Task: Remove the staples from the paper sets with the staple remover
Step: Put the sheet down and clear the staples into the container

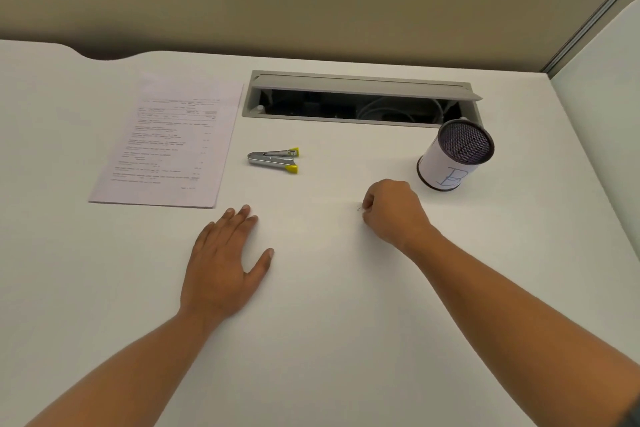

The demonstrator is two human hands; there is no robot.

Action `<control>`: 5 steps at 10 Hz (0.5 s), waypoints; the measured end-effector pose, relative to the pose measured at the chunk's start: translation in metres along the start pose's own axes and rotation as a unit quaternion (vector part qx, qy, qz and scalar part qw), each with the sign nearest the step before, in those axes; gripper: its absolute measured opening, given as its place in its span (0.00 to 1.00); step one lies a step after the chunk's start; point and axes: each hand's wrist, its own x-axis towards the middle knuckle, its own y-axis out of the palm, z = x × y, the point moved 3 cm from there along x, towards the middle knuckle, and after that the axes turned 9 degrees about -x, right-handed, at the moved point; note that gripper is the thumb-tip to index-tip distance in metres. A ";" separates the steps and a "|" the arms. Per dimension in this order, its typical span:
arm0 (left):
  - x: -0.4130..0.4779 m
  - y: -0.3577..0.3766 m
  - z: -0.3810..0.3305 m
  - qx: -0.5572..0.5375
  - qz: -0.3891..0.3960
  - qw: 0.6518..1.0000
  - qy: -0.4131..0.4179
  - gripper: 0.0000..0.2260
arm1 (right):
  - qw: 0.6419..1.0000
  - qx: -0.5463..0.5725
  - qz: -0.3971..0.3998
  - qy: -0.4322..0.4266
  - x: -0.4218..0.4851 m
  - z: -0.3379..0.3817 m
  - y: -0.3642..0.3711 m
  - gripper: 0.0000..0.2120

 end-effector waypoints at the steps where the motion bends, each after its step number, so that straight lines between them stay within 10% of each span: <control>1: 0.000 0.000 -0.001 0.000 -0.002 1.000 0.001 0.28 | 0.997 0.076 0.003 -0.006 0.005 0.001 -0.010 0.07; 5: 0.000 0.000 0.001 0.002 0.002 1.000 -0.002 0.29 | 0.998 -0.049 0.016 -0.035 0.003 0.011 -0.010 0.07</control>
